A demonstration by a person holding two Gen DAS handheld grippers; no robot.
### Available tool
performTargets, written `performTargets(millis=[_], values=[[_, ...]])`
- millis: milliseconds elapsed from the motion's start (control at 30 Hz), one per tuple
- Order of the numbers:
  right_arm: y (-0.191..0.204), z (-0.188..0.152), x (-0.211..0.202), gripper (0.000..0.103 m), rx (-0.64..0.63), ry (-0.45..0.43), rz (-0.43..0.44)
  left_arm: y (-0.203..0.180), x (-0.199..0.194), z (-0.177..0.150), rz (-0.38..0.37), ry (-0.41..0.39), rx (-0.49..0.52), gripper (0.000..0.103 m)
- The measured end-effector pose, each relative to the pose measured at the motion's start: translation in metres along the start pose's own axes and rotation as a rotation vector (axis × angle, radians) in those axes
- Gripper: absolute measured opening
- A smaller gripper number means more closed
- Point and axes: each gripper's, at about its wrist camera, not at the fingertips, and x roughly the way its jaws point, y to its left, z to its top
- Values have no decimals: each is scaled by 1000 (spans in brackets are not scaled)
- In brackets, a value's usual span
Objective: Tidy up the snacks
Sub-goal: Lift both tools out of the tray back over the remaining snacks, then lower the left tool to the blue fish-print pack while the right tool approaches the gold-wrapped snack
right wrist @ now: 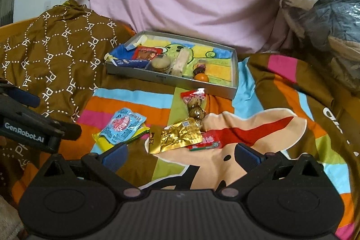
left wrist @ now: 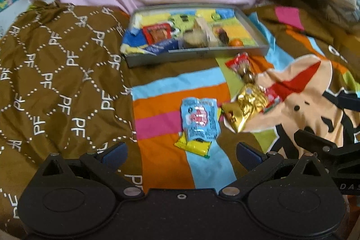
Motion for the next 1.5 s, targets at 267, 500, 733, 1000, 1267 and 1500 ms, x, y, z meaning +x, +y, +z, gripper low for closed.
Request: performTargets(millis=[267, 500, 733, 1000, 1267, 1500], values=[[-2, -1, 16, 103, 16, 87, 5, 1, 24, 10, 9, 90, 102, 102], [-2, 0, 33, 103, 22, 169, 43, -2, 48, 15, 5, 149, 205, 102], [-3, 4, 54, 103, -50, 238, 97, 3, 70, 21, 15, 179, 231, 102], [-7, 11, 84, 103, -170, 255, 147, 9, 91, 33, -7, 208, 227, 102], [-17, 20, 115, 103, -205, 238, 215, 21, 120, 42, -58, 269, 123, 102], [-26, 17, 141, 103, -186, 178, 204, 22, 133, 46, -103, 257, 58, 102]])
